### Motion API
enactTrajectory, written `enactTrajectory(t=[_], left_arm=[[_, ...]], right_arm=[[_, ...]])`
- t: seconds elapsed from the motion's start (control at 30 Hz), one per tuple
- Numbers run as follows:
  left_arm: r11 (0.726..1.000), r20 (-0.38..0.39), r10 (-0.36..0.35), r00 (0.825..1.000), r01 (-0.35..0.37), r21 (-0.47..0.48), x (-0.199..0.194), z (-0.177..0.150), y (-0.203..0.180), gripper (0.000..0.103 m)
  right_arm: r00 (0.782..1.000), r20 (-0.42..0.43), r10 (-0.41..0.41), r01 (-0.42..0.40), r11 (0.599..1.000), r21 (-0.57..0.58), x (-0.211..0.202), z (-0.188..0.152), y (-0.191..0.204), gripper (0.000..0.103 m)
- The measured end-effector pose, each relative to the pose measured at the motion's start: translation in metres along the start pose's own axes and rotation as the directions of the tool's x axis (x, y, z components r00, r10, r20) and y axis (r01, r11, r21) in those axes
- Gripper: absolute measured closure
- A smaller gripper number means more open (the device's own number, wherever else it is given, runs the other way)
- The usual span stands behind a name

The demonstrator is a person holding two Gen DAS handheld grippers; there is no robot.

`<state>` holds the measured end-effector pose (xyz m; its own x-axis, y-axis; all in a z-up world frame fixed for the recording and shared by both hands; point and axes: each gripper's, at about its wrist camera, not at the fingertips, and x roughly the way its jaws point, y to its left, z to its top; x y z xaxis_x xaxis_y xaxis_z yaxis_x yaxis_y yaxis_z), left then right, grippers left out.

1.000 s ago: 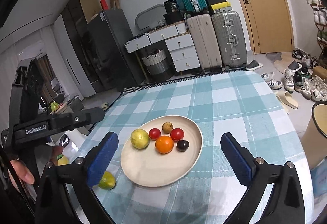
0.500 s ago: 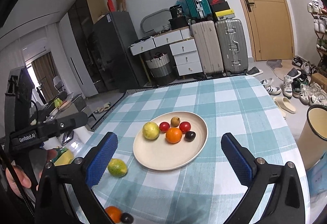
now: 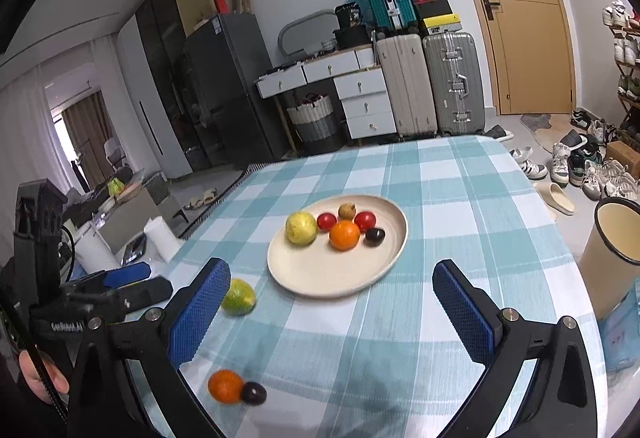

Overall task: Organize fruits
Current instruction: 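Lower the left gripper onto the orange and close it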

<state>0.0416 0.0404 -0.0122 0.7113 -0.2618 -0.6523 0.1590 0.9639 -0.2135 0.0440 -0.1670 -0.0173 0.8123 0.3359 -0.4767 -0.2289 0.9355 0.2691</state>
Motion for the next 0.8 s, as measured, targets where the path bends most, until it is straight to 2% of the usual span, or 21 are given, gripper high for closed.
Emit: enactTrajectory(t=[0.27,0.53,0.8], left_arm=[[0.999,-0.105,-0.053,0.993,0.053,-0.003,0.020,-0.042,0.003,0.001],[0.994,-0.219,-0.111,0.969,0.107,-0.030,0.049,-0.073,0.005,0.001],[0.991,-0.241,-0.133,0.961,0.126,-0.043,0.060,-0.079,0.005,0.002]], right_arm=[[0.999,-0.054,0.000,-0.001,1.000,-0.021,0.002,-0.022,0.005,0.000],[0.997,-0.080,0.007,-0.009,1.000,-0.024,0.005,-0.028,0.006,0.000],[0.995,-0.100,0.007,-0.010,1.000,-0.027,0.009,-0.030,0.007,0.000]])
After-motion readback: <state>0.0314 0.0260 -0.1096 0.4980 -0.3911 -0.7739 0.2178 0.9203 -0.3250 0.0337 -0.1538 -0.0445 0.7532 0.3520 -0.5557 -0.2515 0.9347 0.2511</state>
